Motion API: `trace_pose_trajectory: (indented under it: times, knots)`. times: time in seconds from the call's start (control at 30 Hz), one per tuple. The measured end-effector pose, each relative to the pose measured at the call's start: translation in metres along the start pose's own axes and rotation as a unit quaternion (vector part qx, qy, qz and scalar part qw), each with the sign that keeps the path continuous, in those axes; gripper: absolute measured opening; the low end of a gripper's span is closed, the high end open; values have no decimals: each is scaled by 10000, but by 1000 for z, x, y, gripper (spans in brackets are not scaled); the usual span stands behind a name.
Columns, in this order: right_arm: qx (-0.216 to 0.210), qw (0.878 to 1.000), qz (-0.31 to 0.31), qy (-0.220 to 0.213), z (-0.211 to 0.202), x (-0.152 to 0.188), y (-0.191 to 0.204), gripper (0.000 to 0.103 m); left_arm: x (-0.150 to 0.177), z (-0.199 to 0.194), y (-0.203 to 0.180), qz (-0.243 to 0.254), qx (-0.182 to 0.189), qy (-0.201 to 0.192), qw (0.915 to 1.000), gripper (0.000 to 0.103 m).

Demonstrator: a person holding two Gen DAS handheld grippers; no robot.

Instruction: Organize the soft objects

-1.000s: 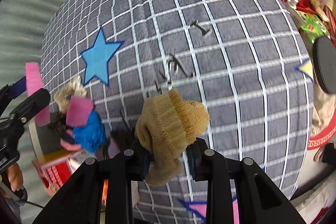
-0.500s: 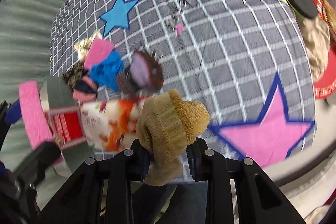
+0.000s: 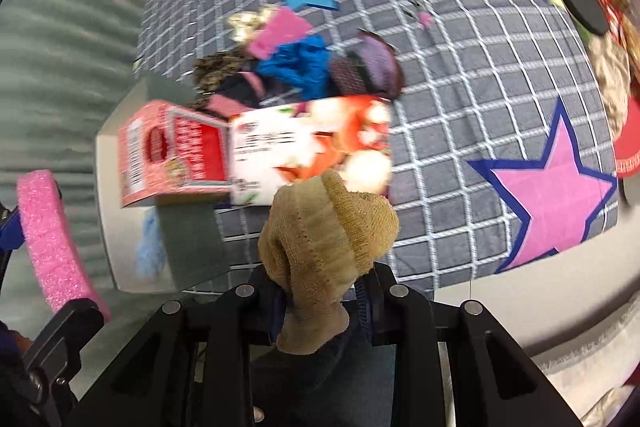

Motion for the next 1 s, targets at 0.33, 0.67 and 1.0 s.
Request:
trace_pose_trajectory:
  times: [0.33,0.67,1.0]
  knots:
    - [76,9905,-1356,-218,-13,-3,88,30,30,-27,54,-772,-354,-306,9959,77]
    - [195,9786,-2046,-85,-8,7,127,30,64,-34,90,-1454,-743,-371,9859,77]
    - [316,9733,-2272,-58,-8,12,142,30,80,-37,110,-1805,-808,-383,9795,77]
Point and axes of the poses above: each gripper's, at about its wrist camera, not at the fingertips, and z roughly the way its jaws point, y to its left, x to its underside, the point moved 6 cm from there along z, roughly the way its jaws point, and after that the axes turned 10 degrees about -z, right-handed, at the moved point
